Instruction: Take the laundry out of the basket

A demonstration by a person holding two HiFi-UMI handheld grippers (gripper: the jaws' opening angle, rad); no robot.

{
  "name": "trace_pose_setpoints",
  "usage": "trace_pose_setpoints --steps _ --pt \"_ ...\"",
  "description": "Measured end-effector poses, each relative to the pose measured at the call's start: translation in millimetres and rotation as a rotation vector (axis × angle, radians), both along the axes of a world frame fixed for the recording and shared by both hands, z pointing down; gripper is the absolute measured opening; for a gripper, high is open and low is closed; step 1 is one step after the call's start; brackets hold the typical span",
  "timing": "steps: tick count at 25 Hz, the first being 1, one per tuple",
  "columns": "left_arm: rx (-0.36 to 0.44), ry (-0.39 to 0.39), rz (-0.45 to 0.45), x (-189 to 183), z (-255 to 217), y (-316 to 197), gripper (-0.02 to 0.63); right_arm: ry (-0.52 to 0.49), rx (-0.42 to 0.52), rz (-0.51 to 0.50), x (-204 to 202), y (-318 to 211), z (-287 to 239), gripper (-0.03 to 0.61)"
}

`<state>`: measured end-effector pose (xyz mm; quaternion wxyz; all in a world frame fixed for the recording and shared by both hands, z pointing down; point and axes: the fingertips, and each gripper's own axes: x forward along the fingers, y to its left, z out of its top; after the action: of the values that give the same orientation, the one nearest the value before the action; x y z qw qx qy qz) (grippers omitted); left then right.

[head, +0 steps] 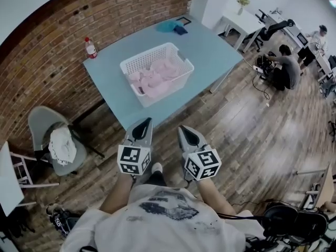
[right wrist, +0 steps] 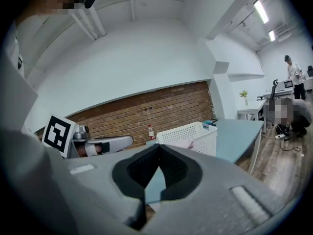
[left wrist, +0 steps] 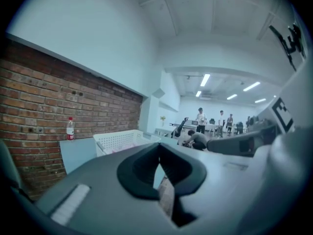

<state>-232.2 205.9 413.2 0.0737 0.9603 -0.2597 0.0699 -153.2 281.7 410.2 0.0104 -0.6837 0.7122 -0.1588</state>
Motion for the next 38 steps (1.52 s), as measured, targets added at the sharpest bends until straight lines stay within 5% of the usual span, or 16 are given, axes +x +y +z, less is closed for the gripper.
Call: trace_pose_setpoints --steps 17,38 --pt "-0.003 -0.026 -0.056 26 4 -111 -0.008 -0.028 0.037 -0.017 54 -121 -6 -0.003" --pt "-0.108 -0.17 -0.38 141 29 -306 -0.008 -0.087 -0.073 -0.424 185 -357 25 -0.003"
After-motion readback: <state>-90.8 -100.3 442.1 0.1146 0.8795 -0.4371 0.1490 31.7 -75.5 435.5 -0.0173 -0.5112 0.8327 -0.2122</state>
